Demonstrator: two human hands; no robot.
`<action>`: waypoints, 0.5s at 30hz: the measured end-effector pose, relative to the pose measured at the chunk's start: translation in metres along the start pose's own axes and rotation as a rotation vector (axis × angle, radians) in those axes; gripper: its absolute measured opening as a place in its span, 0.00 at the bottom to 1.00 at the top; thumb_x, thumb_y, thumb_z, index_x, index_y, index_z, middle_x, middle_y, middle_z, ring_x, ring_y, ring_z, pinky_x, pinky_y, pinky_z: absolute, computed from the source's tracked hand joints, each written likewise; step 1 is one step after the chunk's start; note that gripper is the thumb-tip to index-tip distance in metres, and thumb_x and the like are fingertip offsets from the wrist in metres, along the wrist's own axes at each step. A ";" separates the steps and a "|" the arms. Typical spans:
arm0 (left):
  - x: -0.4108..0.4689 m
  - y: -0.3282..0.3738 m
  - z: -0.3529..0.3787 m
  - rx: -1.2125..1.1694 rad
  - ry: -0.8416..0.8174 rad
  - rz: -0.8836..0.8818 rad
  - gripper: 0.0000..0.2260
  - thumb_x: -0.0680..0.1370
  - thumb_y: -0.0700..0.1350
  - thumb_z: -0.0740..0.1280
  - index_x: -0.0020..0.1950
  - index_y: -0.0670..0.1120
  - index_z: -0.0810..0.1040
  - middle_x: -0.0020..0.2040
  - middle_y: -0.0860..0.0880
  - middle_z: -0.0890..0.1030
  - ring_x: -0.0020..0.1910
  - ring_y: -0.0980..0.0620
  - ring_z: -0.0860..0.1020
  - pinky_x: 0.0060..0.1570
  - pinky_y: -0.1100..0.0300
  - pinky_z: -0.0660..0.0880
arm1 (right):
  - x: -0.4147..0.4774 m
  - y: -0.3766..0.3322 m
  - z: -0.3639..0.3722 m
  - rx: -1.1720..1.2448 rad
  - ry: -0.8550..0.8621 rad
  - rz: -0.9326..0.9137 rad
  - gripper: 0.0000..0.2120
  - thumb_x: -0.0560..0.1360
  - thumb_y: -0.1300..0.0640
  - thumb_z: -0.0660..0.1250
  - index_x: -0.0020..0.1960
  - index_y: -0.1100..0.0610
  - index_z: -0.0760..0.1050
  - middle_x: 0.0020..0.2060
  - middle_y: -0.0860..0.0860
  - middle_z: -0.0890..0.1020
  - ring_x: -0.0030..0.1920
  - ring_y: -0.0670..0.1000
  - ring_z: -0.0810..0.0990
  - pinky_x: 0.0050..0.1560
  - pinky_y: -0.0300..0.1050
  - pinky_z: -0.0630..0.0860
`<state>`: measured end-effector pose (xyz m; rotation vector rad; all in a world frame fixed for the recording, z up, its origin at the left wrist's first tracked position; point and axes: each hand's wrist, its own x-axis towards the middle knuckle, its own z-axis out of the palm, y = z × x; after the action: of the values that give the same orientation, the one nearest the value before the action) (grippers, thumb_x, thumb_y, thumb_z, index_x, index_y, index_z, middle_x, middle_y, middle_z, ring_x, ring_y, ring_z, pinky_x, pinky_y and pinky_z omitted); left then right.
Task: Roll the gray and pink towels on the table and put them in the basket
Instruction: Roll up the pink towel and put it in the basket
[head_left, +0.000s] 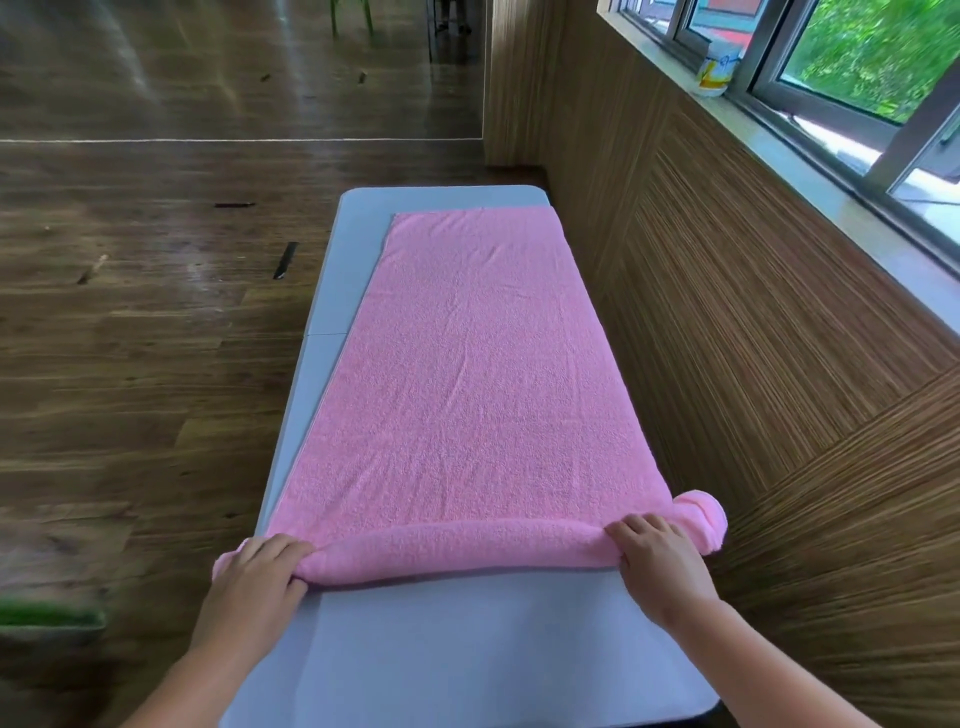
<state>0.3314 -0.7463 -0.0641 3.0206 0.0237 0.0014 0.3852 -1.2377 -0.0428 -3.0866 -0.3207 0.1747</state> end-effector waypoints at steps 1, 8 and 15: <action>-0.001 0.001 -0.001 0.009 -0.018 -0.018 0.15 0.68 0.48 0.63 0.52 0.55 0.82 0.50 0.57 0.81 0.51 0.50 0.76 0.46 0.47 0.73 | -0.002 -0.002 -0.003 -0.005 -0.023 0.005 0.12 0.68 0.58 0.73 0.50 0.46 0.81 0.43 0.42 0.83 0.43 0.49 0.79 0.45 0.46 0.79; -0.047 -0.003 -0.001 -0.006 -0.085 -0.045 0.10 0.68 0.50 0.62 0.45 0.61 0.79 0.44 0.64 0.75 0.46 0.57 0.73 0.41 0.56 0.68 | -0.041 -0.001 0.004 0.075 -0.117 0.012 0.11 0.65 0.53 0.67 0.47 0.44 0.79 0.42 0.41 0.82 0.42 0.48 0.79 0.43 0.46 0.76; -0.014 0.002 -0.026 -0.072 -0.122 -0.034 0.07 0.77 0.55 0.56 0.48 0.63 0.73 0.48 0.64 0.74 0.51 0.59 0.74 0.51 0.54 0.65 | -0.018 0.007 -0.018 0.189 -0.158 0.051 0.08 0.74 0.48 0.62 0.53 0.44 0.69 0.43 0.45 0.77 0.43 0.51 0.75 0.42 0.50 0.74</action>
<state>0.3176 -0.7455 -0.0377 2.9413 0.0630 -0.1817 0.3714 -1.2490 -0.0236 -2.9007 -0.2165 0.4257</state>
